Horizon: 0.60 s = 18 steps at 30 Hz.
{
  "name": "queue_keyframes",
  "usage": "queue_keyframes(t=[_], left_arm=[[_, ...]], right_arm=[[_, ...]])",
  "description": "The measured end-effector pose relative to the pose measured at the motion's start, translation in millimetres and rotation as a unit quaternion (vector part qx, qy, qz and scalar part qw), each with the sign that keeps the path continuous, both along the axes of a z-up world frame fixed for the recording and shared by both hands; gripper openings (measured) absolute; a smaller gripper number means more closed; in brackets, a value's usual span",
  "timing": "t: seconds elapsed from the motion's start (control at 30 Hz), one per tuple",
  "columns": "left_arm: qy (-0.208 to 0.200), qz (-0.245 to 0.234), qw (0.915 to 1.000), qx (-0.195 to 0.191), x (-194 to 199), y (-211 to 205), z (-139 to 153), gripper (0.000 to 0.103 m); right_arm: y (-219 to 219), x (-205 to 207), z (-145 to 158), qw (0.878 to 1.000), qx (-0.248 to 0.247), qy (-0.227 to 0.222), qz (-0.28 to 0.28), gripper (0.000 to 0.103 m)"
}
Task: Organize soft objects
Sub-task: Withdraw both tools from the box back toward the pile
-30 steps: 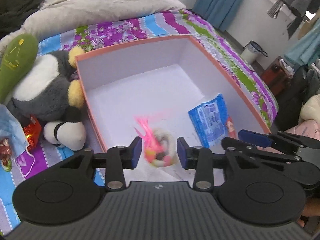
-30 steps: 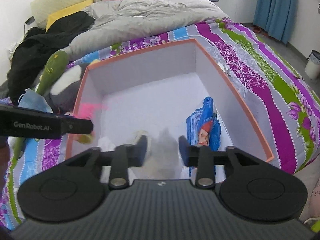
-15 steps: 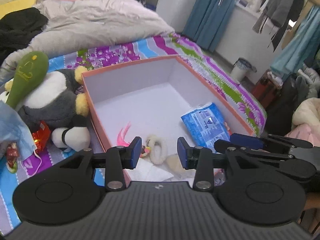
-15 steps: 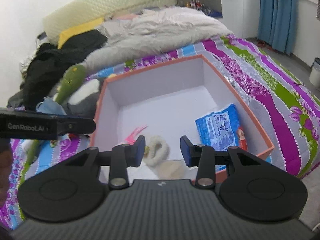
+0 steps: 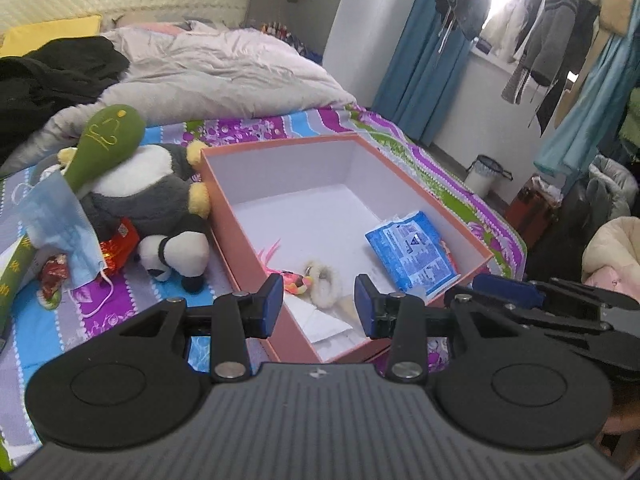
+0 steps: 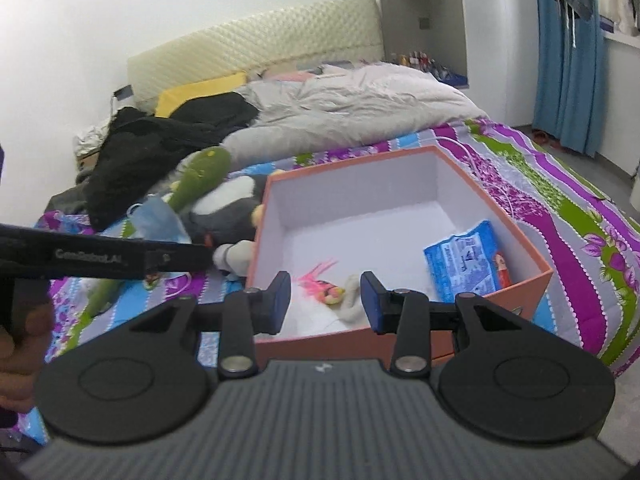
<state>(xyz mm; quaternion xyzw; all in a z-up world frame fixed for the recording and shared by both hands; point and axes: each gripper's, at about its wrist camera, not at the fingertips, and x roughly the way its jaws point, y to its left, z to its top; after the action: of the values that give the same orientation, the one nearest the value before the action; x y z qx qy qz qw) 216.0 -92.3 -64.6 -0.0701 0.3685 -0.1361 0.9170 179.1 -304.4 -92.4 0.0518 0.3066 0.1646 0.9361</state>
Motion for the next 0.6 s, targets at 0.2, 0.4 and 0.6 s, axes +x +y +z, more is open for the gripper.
queue_keyframes(t=[0.2,0.4,0.6], left_arm=[[-0.029,0.019,0.9994,0.004,-35.8,11.8,8.9,0.045],[-0.039,0.037,0.9986,-0.002,-71.4,22.4,11.5,0.045],[-0.033,0.043,0.9985,0.005,-99.9,27.2,2.2,0.045]], right_arm=[[8.1,-23.5,3.6,1.0,0.013,-0.015,0.006,0.042],[20.7,-45.9,3.0,1.0,0.012,-0.024,0.017,0.042],[33.1,-64.6,1.9,0.999,0.01,-0.024,0.031,0.042]])
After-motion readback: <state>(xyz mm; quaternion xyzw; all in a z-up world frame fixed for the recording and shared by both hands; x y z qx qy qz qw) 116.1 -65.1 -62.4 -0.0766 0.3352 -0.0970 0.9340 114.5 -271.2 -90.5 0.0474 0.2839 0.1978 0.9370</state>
